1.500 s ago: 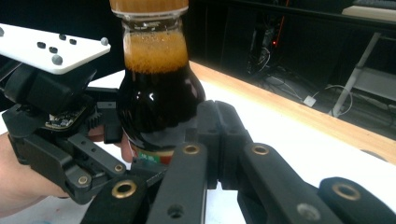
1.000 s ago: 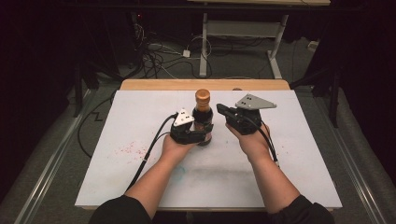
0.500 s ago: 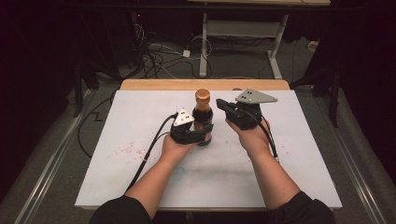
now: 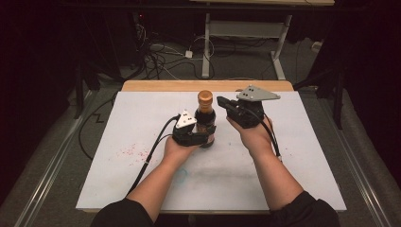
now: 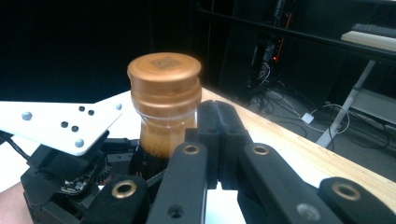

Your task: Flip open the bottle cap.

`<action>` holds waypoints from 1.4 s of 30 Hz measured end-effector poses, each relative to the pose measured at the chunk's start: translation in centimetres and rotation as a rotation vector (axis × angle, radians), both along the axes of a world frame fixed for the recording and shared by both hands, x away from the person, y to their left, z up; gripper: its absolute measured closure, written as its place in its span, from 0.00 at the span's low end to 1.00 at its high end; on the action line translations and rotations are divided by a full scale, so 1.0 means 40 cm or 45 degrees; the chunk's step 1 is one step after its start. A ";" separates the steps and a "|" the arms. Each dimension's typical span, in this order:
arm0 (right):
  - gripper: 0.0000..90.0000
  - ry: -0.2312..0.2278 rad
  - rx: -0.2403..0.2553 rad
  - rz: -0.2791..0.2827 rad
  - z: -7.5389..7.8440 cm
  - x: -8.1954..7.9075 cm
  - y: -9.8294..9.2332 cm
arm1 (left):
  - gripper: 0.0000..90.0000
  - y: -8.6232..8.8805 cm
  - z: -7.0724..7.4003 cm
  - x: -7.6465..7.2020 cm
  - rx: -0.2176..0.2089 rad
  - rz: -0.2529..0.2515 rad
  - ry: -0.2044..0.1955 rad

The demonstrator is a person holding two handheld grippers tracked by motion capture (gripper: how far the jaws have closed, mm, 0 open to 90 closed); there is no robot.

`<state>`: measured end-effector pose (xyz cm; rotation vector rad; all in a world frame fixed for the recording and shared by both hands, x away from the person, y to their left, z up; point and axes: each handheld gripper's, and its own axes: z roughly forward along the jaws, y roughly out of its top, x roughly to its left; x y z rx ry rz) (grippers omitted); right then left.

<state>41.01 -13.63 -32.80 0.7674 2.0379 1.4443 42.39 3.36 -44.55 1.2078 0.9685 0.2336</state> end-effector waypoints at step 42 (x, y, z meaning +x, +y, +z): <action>1.00 -0.024 -0.128 0.015 0.030 -0.003 0.038 | 0.33 -0.002 -0.004 -0.002 0.010 0.007 -0.014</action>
